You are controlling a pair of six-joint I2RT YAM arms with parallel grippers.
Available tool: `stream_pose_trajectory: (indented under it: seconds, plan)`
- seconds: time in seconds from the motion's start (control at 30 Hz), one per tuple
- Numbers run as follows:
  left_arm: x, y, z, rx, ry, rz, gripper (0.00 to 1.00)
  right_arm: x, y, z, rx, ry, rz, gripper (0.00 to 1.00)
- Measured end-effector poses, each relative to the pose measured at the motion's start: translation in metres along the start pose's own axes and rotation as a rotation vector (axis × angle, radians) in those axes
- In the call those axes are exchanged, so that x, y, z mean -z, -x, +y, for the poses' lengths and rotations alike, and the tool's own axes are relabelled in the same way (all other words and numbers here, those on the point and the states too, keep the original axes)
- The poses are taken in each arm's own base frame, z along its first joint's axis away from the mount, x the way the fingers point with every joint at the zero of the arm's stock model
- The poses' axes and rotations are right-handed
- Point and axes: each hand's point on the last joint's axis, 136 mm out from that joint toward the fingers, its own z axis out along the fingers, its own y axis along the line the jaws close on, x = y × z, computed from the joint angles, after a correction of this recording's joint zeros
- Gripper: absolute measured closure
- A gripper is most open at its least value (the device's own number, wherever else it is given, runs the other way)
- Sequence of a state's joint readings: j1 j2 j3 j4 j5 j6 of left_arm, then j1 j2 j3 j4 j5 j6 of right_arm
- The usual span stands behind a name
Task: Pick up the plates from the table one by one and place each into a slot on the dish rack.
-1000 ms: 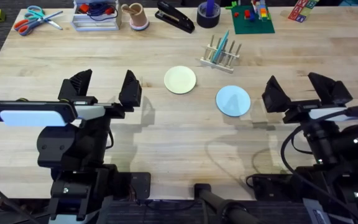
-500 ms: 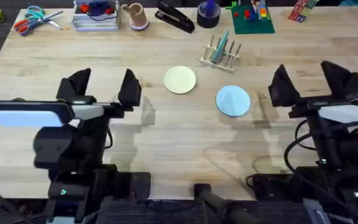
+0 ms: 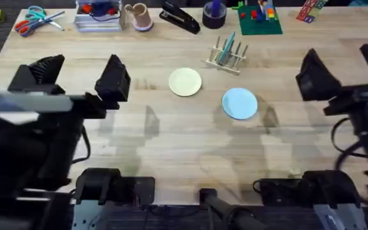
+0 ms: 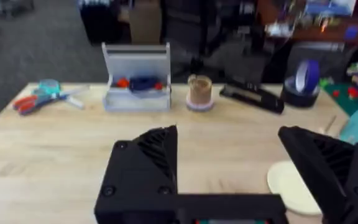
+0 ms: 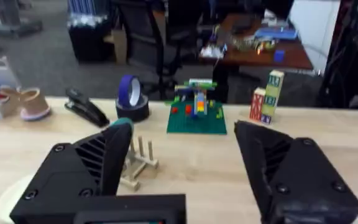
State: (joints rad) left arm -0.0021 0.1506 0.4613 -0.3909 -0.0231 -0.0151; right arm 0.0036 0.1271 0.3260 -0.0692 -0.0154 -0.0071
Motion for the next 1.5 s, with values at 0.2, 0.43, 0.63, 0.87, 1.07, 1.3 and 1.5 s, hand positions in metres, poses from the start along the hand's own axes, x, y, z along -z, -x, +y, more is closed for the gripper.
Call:
stream_pose_trajectory:
  seconds: [0.2, 0.43, 0.63, 0.87, 1.07, 1.3, 1.5]
  plan:
    - [-0.002, 0.005, 0.000, -0.005, 0.006, 0.225, 0.008, 0.000, 0.009, 0.000, -0.008, 0.002, 0.175, 0.008]
    - [-0.013, 0.005, -0.002, -0.009, -0.001, 0.492, 0.008, -0.002, 0.015, 0.000, -0.017, 0.003, 0.351, 0.008]
    - [-0.028, -0.011, -0.005, -0.006, -0.017, 0.708, 0.007, -0.007, 0.010, 0.000, -0.023, 0.004, 0.481, 0.007]
    - [-0.043, -0.031, -0.006, -0.007, -0.016, 0.889, 0.008, -0.012, 0.000, -0.001, -0.030, 0.005, 0.607, 0.007]
    - [-0.048, -0.038, -0.006, -0.007, -0.015, 0.923, 0.008, -0.012, -0.009, 0.000, -0.034, 0.006, 0.695, 0.007]
    - [-0.048, -0.038, -0.006, -0.007, -0.015, 0.923, 0.008, -0.014, -0.016, 0.001, -0.039, 0.014, 0.731, 0.009]
    - [-0.048, -0.038, -0.006, -0.007, -0.015, 0.923, 0.008, -0.013, -0.017, 0.001, -0.040, 0.016, 0.739, 0.007]
